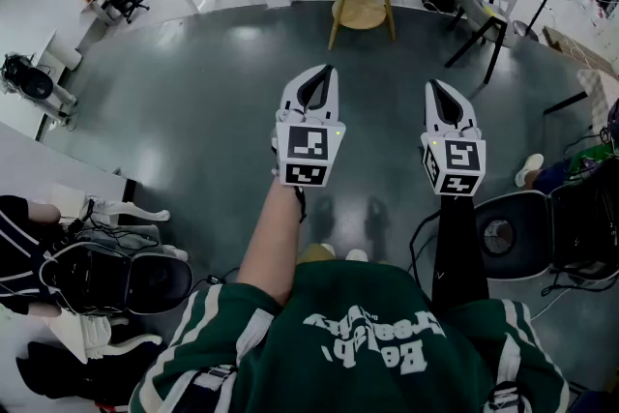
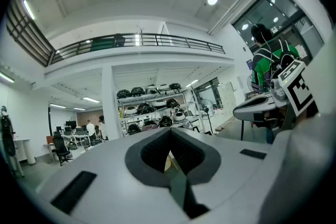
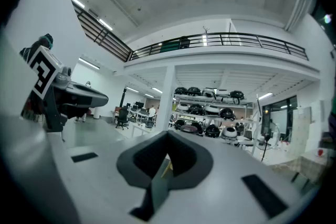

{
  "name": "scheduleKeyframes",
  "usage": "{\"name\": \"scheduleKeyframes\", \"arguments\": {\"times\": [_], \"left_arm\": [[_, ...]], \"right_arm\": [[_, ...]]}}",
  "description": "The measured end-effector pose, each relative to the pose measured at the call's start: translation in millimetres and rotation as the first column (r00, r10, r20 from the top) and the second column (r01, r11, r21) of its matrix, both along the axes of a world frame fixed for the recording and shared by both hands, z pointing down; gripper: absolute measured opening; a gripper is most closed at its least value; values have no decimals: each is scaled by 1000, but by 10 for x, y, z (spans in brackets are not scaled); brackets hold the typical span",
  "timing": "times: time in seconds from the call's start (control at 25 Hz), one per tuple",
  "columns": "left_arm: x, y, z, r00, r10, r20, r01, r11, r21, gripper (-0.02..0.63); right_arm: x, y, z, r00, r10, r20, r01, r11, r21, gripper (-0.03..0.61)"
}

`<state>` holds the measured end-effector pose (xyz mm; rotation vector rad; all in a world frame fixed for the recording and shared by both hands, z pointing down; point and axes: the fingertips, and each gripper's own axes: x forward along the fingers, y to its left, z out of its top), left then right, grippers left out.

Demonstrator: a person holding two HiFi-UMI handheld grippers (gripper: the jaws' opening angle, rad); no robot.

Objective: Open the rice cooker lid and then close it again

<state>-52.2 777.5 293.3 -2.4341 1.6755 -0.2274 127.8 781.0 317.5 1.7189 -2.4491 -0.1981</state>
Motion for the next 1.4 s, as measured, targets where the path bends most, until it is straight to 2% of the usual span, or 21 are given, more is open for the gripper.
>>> {"name": "scheduleKeyframes", "arguments": {"times": [0.48, 0.64, 0.76, 0.8, 0.88, 0.96, 1.4], "left_arm": [[-3, 19, 99, 999, -33, -6, 33, 999, -20, 0], [-22, -10, 109, 999, -28, -26, 28, 1000, -14, 0], [-65, -95, 109, 998, -31, -52, 31, 999, -11, 3], [-91, -134, 109, 998, -34, -61, 33, 999, -8, 10], [-134, -227, 131, 997, -28, -72, 28, 1000, -7, 103], [-150, -367, 166, 997, -15, -74, 14, 1000, -9, 140], [-223, -1791, 202, 996, 33, -86, -34, 999, -13, 163]], "right_arm": [[19, 12, 63, 1000, -20, 16, 20, 1000, -1, 3], [35, -65, 135, 999, 4, 39, -3, 1000, -20, 6], [28, -159, 146, 999, 12, 44, -11, 1000, -19, 64], [15, -198, 149, 999, 9, 47, -8, 1000, -17, 84], [-26, -286, 163, 999, 2, 53, -1, 1000, -14, 109], [-61, -419, 184, 998, -6, 55, 6, 1000, -12, 117], [-217, -1768, 157, 1000, 4, 25, -4, 1000, -6, 132]]}}
